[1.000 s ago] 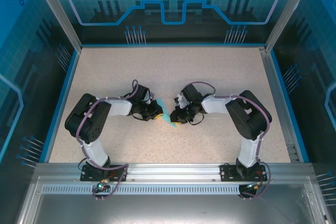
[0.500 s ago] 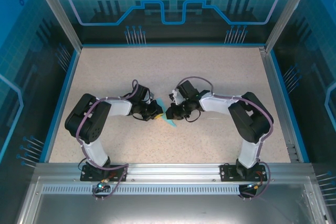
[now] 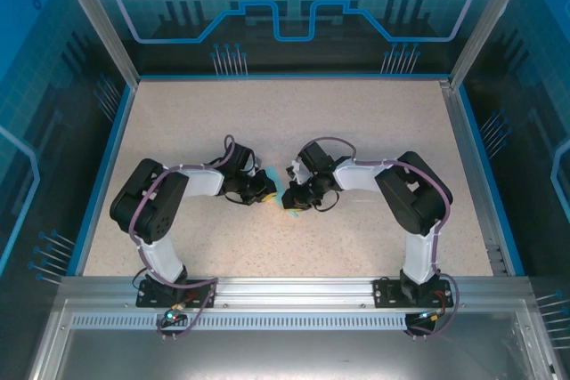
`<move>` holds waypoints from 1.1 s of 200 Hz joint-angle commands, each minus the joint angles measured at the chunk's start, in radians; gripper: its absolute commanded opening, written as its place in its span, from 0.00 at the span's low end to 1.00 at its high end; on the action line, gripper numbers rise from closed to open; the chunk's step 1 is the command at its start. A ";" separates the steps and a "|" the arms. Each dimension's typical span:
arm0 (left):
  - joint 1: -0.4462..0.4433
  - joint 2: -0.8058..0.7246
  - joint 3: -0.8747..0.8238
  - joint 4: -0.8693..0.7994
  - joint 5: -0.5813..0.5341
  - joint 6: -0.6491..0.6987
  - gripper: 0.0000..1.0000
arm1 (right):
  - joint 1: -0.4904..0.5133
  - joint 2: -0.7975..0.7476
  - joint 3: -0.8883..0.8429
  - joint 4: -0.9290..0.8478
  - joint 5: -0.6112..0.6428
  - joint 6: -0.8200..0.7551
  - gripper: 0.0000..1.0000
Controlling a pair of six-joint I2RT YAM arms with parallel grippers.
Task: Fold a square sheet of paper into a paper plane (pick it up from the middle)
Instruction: Fold the wing for the fifth time at the center of the table.
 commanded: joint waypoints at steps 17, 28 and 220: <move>0.003 0.014 -0.003 -0.088 -0.095 0.005 0.11 | 0.000 0.027 -0.033 -0.036 -0.044 0.001 0.13; 0.003 0.015 -0.004 -0.088 -0.096 0.005 0.10 | 0.000 0.030 -0.036 -0.041 -0.045 -0.002 0.13; 0.004 0.014 -0.013 -0.099 -0.110 0.004 0.10 | 0.018 -0.030 -0.087 -0.121 -0.008 -0.061 0.12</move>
